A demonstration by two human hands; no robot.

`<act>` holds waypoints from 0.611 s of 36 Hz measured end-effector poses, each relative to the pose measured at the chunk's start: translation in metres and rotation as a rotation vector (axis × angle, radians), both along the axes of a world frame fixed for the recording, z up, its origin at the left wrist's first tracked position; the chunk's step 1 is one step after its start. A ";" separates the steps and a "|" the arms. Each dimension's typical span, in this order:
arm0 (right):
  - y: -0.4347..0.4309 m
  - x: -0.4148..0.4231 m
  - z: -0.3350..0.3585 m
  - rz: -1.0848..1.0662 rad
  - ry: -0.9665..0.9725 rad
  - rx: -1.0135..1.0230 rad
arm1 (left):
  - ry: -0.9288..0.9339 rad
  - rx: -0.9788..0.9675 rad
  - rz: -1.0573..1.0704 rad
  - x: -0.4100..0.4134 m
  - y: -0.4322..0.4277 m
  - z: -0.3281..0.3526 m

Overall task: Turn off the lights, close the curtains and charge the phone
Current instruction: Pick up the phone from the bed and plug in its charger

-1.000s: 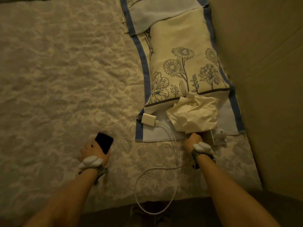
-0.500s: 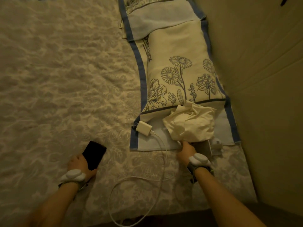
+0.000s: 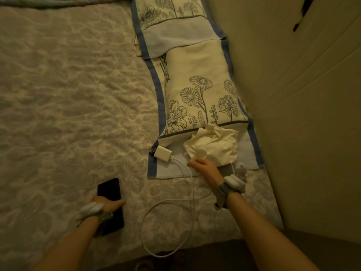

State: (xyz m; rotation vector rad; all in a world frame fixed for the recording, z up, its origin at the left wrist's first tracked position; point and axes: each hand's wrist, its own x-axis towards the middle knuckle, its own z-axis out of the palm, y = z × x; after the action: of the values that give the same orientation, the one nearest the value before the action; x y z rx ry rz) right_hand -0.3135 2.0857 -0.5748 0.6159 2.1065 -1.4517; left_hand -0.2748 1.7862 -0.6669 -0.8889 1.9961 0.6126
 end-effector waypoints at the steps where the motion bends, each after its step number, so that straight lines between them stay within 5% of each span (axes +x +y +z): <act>1: -0.003 0.001 0.004 0.015 0.013 0.008 | 0.024 0.055 0.048 -0.002 0.008 0.010; 7: -0.021 0.009 0.035 0.154 0.096 0.142 | 0.010 0.588 0.531 -0.016 0.037 0.066; 12: -0.033 0.013 0.075 0.148 0.202 0.160 | -0.010 0.776 0.817 -0.042 0.078 0.144; 22: -0.051 0.018 0.198 0.200 0.662 0.185 | 0.027 1.049 0.893 -0.076 0.077 0.259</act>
State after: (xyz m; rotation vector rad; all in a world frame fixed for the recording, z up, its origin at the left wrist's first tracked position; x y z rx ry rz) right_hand -0.2954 2.0343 -0.3772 -0.0426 2.7281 -1.4874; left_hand -0.3511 1.8634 -0.4078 -1.0056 0.9058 1.9165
